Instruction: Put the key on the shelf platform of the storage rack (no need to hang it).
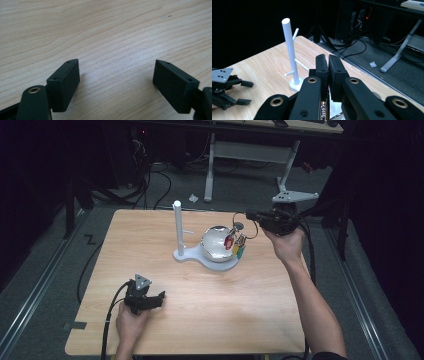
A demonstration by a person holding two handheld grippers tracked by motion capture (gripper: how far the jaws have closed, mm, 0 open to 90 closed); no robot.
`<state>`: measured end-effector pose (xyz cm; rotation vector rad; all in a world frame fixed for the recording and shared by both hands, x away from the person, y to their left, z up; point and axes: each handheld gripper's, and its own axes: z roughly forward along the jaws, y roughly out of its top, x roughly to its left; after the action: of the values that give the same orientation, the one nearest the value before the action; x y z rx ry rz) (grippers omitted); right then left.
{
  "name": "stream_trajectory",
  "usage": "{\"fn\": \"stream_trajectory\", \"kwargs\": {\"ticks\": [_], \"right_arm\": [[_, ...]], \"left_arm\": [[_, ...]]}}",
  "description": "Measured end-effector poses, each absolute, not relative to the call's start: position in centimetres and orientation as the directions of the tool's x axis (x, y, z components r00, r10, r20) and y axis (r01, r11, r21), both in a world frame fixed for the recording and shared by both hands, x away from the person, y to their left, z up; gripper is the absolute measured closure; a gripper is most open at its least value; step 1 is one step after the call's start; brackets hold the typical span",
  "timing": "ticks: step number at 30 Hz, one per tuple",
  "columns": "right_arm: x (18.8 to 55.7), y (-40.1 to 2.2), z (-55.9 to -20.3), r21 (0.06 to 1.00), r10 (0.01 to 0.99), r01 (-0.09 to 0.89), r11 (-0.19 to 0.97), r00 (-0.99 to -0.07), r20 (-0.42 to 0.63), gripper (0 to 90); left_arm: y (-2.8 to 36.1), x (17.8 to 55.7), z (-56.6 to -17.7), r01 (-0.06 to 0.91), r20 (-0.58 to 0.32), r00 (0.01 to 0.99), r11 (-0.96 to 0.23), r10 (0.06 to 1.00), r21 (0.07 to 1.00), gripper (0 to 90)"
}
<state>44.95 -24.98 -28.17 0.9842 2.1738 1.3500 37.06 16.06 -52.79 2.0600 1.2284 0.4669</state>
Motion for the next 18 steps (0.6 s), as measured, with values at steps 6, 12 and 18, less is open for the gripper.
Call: {"fn": "stream_trajectory", "kwargs": {"ticks": [6,12,18], "right_arm": [[46.0,-24.2,-28.3,0.881,0.741,0.366,0.299,-0.671,0.027,88.0],[47.0,-23.3,-28.6,0.876,0.746,0.373,0.305,-0.665,0.024,87.9],[47.9,-22.5,-29.0,0.874,0.747,0.38,0.301,-0.664,0.031,87.9]], "left_arm": [[16.0,37.1,-52.8,0.626,-0.039,0.488,-0.318,0.872,0.712,22.0],[16.1,37.1,-52.8,0.626,-0.038,0.49,-0.321,0.871,0.711,21.9],[16.0,37.1,-52.8,0.626,-0.039,0.489,-0.32,0.871,0.712,21.8]]}}
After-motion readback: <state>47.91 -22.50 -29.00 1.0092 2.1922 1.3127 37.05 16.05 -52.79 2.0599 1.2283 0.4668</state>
